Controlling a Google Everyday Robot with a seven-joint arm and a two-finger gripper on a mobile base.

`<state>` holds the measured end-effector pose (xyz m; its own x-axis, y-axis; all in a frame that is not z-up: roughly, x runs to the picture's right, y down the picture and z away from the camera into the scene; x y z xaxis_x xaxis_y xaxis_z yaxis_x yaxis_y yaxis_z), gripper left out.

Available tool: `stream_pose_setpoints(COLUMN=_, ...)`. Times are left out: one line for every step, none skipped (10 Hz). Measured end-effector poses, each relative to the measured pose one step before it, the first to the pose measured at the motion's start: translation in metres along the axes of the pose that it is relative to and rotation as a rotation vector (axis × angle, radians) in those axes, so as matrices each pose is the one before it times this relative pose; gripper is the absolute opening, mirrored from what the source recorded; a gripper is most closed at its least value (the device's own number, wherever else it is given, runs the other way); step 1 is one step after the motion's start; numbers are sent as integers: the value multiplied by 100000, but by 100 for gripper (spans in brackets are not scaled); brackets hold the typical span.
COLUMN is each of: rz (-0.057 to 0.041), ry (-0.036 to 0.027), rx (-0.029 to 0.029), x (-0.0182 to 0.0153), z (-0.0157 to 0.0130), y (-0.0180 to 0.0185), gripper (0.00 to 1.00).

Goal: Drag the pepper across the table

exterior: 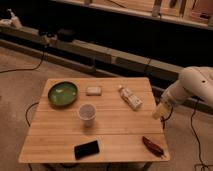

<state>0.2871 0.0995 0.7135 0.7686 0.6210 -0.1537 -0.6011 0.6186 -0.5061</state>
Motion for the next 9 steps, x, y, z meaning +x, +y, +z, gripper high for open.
stream_pose_setpoints(rz=1202, ry=961, rx=-1781, x=952, z=472, y=673, gripper=80)
stream_pose_setpoints(rz=1471, ry=1087, rx=-2402, x=1135, z=424, y=1045, gripper=80)
stream_pose_setpoints(rz=1034, ry=344, rx=-1871, x=817, z=373, y=922, gripper=80)
stream_pose_setpoints(rz=832, ry=526, rx=-1572, x=934, z=259, y=934, gripper=80)
stream_pose_setpoints(rz=843, ry=269, rx=-859, x=1042, z=155, y=838, gripper=80)
stream_pose_setpoints(rz=538, ry=37, rx=-231, x=565, z=110, y=532, gripper=80)
stream_pose_setpoints(rz=1843, ry=128, rx=-314, x=892, z=221, y=670, gripper=80)
stream_pose_setpoints(rz=517, ry=-73, rx=86, x=219, z=-17, y=49, gripper=80)
stream_pose_setpoints(rz=-33, ry=-79, rx=24, x=-56, z=1, y=-10, gripper=80)
